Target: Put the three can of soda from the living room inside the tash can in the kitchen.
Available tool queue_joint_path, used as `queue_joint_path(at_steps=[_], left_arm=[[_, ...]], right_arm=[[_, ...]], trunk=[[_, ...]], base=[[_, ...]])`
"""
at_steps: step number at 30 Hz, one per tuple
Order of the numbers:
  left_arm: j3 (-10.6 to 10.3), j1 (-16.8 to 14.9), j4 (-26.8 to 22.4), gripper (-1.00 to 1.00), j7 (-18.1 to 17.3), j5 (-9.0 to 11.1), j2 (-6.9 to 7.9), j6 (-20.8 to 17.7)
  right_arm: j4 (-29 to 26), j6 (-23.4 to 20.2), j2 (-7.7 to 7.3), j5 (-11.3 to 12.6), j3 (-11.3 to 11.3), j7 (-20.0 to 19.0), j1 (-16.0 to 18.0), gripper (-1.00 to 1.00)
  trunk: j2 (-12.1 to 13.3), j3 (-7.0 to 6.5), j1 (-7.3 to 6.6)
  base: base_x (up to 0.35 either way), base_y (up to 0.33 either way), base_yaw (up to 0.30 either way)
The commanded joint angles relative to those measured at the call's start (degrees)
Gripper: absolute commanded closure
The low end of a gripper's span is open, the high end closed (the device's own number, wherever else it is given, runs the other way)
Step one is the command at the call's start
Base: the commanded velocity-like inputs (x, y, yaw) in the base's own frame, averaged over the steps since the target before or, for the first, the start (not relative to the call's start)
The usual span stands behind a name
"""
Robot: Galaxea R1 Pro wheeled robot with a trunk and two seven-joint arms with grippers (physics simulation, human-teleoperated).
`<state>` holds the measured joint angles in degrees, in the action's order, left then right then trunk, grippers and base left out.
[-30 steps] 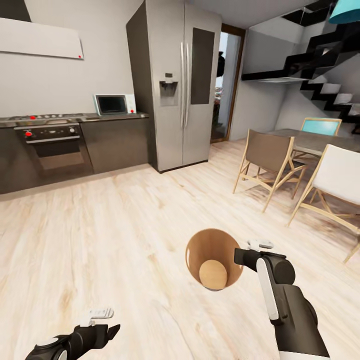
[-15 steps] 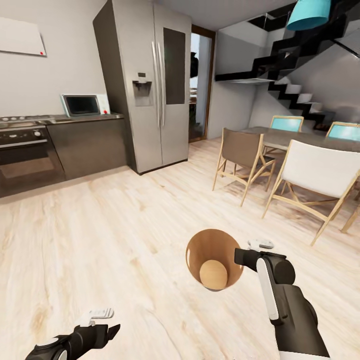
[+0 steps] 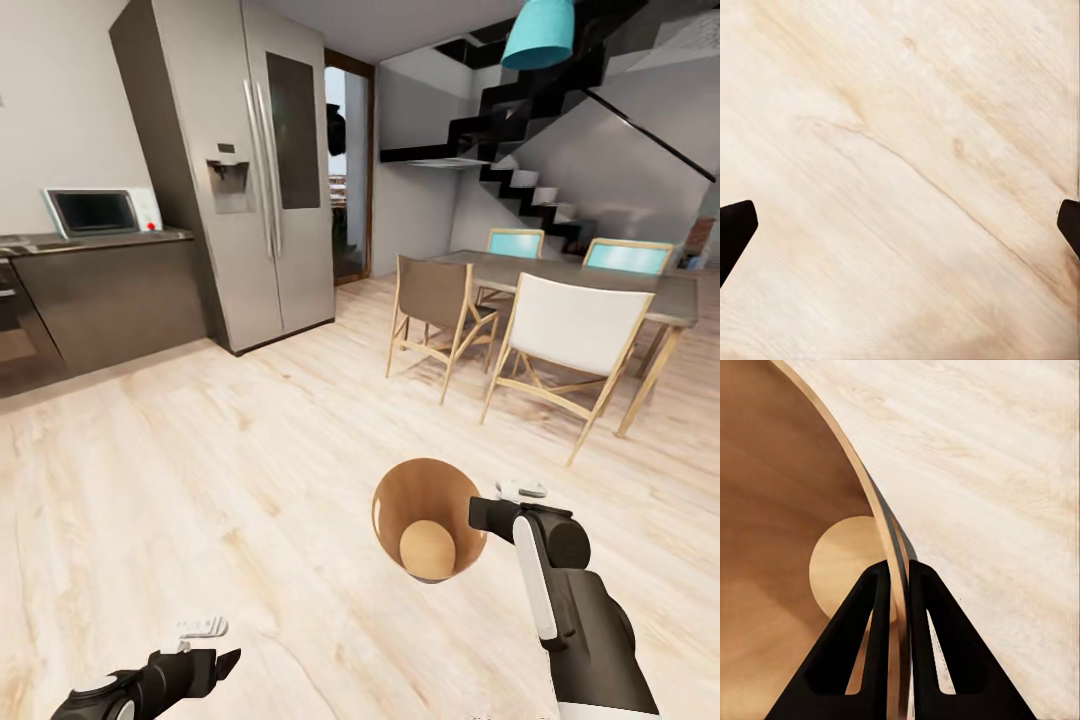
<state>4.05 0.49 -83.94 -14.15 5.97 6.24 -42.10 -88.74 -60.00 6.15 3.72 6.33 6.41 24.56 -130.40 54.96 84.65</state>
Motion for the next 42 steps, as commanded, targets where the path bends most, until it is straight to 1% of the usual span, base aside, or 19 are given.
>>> queue_joint_path(at_steps=[1,42], left_arm=[[0.0,0.0,0.0,-1.0,0.0,0.0,0.0,0.0],[0.0,0.0,0.0,-1.0,0.1,0.0,0.0,0.0]], right_arm=[[0.0,0.0,0.01,0.9,0.0,-0.3,0.0,1.0],[0.0,0.0,0.01,0.8,0.0,-0.3,0.0,1.0]], trunk=[[0.0,-0.01,0.0],[0.0,-0.01,0.0]], base=[[0.0,0.0,-0.284],[0.0,0.0,-0.284]])
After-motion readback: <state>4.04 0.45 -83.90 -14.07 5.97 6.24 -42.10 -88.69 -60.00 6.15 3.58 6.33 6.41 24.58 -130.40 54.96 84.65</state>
